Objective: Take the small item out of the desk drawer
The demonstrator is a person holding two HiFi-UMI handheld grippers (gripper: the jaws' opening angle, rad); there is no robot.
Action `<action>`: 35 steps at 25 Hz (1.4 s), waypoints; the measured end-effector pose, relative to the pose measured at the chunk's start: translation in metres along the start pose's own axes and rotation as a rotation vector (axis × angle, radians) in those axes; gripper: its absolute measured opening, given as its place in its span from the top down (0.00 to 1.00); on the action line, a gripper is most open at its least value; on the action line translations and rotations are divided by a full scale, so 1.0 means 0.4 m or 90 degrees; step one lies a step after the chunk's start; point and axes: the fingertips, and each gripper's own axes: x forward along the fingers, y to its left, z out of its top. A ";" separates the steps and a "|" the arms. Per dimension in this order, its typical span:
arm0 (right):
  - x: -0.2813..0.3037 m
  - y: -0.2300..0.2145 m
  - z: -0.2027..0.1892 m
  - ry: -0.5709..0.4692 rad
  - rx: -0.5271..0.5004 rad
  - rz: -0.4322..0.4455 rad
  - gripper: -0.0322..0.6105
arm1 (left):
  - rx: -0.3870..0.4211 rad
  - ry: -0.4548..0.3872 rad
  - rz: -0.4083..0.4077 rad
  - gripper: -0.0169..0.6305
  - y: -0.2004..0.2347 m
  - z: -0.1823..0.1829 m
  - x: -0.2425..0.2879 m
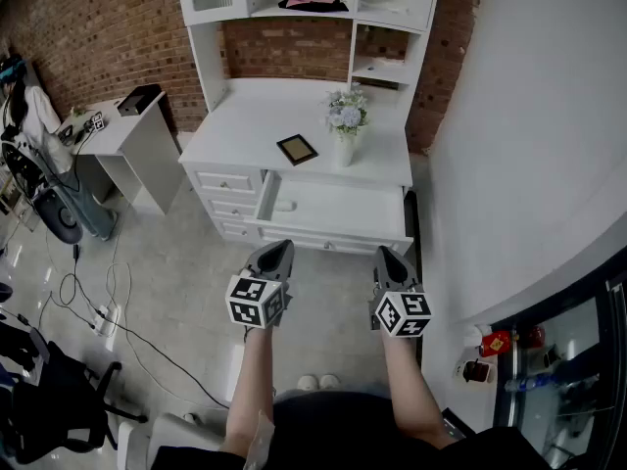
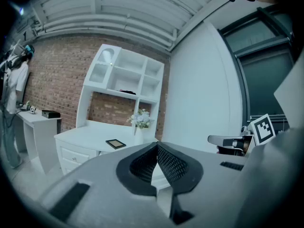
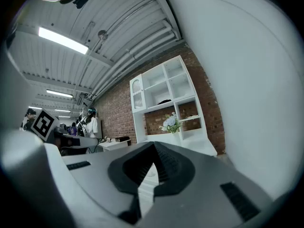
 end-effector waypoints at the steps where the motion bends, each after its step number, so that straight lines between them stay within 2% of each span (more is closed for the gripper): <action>1: -0.001 0.002 0.001 0.000 -0.001 0.002 0.95 | 0.000 0.001 0.000 0.96 -0.002 -0.001 -0.001; 26: -0.006 0.016 -0.034 0.015 0.016 0.005 0.95 | -0.004 0.028 -0.014 0.96 -0.008 -0.041 -0.004; 28: -0.003 0.027 -0.035 0.012 0.023 0.014 0.90 | -0.006 0.030 -0.014 0.96 -0.002 -0.048 -0.008; 33: 0.011 0.049 -0.030 -0.001 0.046 0.028 0.68 | -0.008 0.029 -0.014 0.96 0.021 -0.050 -0.017; 35: 0.011 0.061 -0.035 -0.005 0.051 0.028 0.66 | -0.006 0.027 -0.014 0.96 0.033 -0.049 -0.025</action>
